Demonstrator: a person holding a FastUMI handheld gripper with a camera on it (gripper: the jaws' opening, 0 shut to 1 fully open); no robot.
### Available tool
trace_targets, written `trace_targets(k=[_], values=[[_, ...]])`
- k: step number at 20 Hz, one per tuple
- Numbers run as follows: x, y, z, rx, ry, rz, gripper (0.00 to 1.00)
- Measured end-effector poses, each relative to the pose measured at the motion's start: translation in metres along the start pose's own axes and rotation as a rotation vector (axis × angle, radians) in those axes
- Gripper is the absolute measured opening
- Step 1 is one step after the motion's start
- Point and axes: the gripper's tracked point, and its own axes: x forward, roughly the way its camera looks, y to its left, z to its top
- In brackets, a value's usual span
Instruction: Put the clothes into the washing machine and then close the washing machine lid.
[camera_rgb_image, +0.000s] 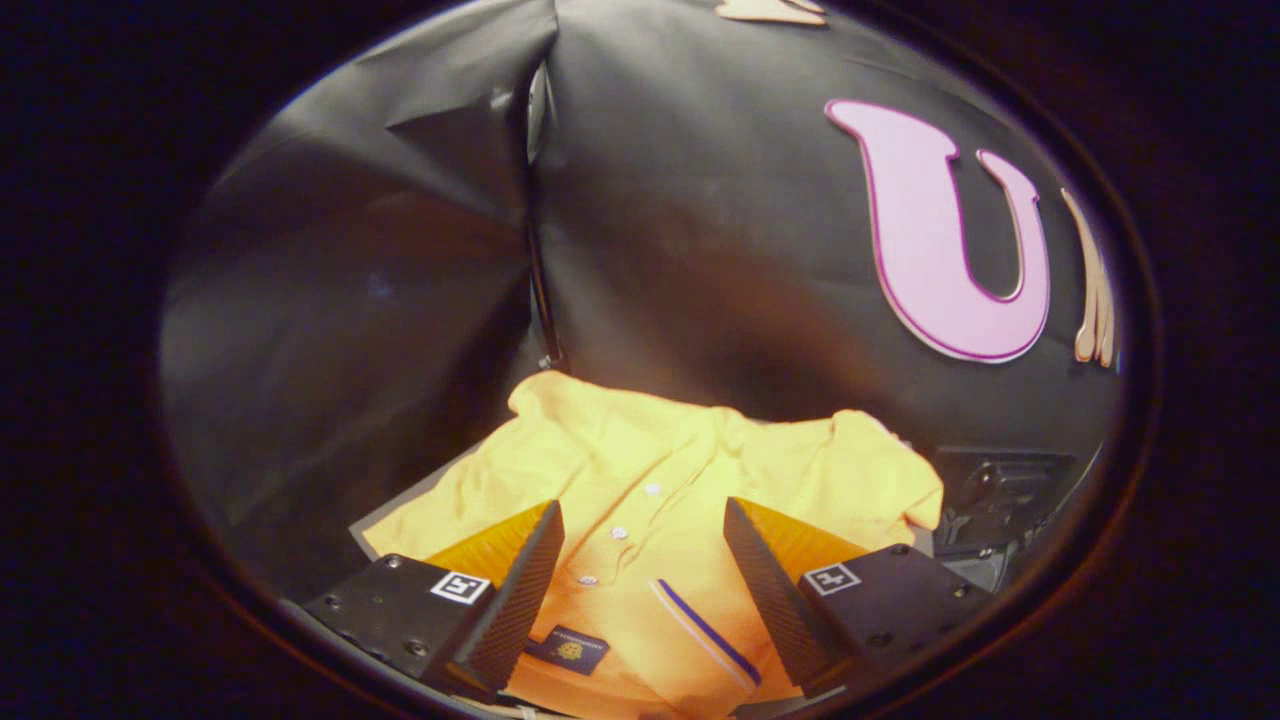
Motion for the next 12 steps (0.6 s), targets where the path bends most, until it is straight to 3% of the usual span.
trace_targets(k=[3,7,9,12], values=[[0.012,0.001,-0.02,-0.011,0.093,-0.001,0.98],[0.016,-0.001,-0.016,-0.016,0.075,0.001,0.93],[0.015,0.0,-0.015,-0.031,0.061,0.006,0.74],[0.016,0.003,-0.015,-0.025,0.058,-0.006,0.33]])
